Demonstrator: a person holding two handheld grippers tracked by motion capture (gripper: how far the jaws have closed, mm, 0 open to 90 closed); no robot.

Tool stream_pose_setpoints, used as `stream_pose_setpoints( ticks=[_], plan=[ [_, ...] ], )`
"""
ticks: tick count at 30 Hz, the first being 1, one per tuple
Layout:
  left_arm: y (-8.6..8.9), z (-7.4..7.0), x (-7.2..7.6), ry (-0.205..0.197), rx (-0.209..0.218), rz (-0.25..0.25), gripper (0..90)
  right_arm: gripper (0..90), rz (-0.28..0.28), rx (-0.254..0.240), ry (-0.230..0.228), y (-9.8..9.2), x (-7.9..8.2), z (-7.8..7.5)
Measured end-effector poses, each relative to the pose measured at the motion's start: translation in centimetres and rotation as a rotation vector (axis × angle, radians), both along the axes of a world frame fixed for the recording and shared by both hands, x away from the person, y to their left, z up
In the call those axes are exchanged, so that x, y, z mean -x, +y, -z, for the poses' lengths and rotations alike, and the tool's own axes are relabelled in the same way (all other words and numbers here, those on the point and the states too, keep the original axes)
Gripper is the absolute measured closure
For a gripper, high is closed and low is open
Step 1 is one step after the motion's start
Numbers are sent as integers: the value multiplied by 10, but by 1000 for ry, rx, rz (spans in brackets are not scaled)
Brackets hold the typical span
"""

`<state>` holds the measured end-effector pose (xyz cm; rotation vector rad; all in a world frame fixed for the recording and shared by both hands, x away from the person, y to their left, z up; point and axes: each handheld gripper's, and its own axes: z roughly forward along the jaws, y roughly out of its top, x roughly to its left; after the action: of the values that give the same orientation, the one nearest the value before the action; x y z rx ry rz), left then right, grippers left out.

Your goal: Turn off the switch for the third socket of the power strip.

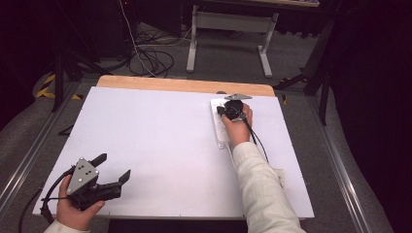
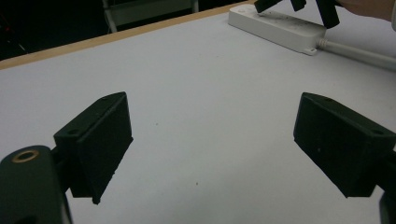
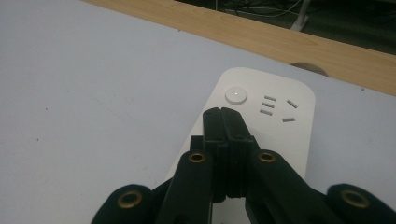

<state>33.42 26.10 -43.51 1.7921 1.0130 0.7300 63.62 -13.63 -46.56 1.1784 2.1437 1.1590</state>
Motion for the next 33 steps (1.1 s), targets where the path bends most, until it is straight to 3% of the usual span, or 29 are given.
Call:
stream_pose_setpoints(
  ticks=[7,26,33],
  plan=[
    [0,0,-1,1,-1,-3,120,900,-25,19,-3,1,-2,1],
    [0,1,-1,7,0,0,120,900,-39,1,13,-2,-4,4],
    [0,0,-1,6,-3,1,120,900,-38,39,-23,0,-3,5]
  ],
)
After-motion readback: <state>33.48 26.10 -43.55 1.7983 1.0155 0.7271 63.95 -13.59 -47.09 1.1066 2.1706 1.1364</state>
